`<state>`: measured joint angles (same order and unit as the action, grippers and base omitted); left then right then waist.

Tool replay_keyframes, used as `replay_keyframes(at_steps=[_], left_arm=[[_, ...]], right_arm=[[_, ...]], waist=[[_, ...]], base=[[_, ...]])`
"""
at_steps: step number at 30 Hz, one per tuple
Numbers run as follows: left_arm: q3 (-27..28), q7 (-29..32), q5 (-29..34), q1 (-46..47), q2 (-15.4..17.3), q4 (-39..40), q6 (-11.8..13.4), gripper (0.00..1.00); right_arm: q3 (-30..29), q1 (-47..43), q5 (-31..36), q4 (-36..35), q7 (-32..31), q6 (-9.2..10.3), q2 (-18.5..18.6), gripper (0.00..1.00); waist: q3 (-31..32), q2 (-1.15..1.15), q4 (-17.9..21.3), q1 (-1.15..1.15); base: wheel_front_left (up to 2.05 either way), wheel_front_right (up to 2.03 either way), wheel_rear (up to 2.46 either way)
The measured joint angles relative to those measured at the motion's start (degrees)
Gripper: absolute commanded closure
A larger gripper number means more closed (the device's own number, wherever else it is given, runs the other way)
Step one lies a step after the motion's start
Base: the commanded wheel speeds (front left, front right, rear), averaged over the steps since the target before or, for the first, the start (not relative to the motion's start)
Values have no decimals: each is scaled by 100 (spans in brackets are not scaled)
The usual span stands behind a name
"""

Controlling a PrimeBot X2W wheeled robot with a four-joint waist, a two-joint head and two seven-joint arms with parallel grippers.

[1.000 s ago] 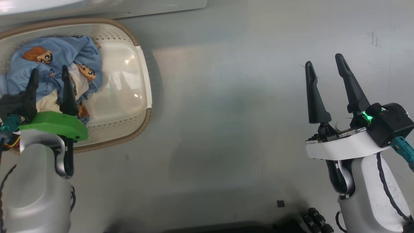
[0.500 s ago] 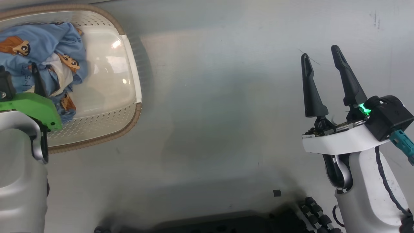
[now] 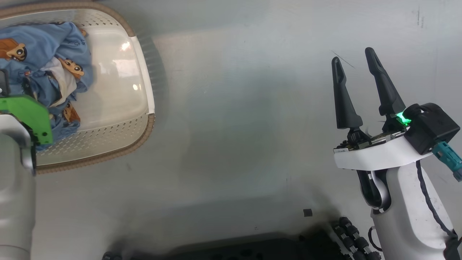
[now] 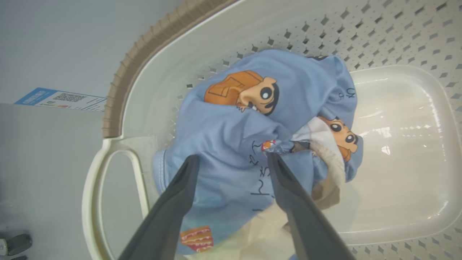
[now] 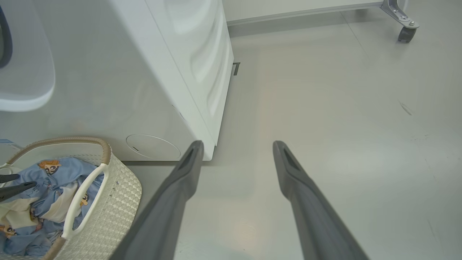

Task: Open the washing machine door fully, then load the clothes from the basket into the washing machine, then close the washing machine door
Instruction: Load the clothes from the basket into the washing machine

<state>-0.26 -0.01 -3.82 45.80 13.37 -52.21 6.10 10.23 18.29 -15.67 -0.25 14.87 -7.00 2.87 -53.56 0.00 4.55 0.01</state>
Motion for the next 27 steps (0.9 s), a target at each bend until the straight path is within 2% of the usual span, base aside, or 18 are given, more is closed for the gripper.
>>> replay_keyframes(at_steps=[8, 16, 22, 23, 24, 25, 27], left_arm=[[-164, 431, 366, 411, 420, -447, 13, 0], [-275, 533, 412, 742, 474, -633, 13, 0], [-582, 622, 762, 864, 628, -799, 13, 0], [-604, 632, 798, 886, 632, -827, 13, 4], [-625, 633, 800, 906, 628, -856, 13, 41], [-626, 650, 799, 932, 622, -883, 13, 100], [-627, 651, 799, 973, 617, -947, 13, 100]], right_arm=[[140, 14, -152, -16, 0, 0, 2, 0], [291, 189, -305, -41, 0, 0, 2, 0], [346, 268, -442, -44, 0, 0, 2, 0], [354, 273, -459, -43, 0, 0, 3, 0], [350, 280, -467, -40, 0, 1, 2, 0], [350, 295, -477, -36, 0, 1, 2, 0], [355, 338, -501, -30, 0, 1, 3, 0]], waist=[[-198, 0, 88, 0], [-499, 0, 209, 0], [-685, 0, 337, 0], [-707, 0, 360, 0], [-726, 0, 382, 0], [-742, 0, 401, 0], [-760, 0, 431, 0]], base=[[0, 0, 0], [0, 0, 0], [0, 0, 0], [0, 0, 0], [0, 0, 0], [0, 0, 0], [0, 0, 0]])
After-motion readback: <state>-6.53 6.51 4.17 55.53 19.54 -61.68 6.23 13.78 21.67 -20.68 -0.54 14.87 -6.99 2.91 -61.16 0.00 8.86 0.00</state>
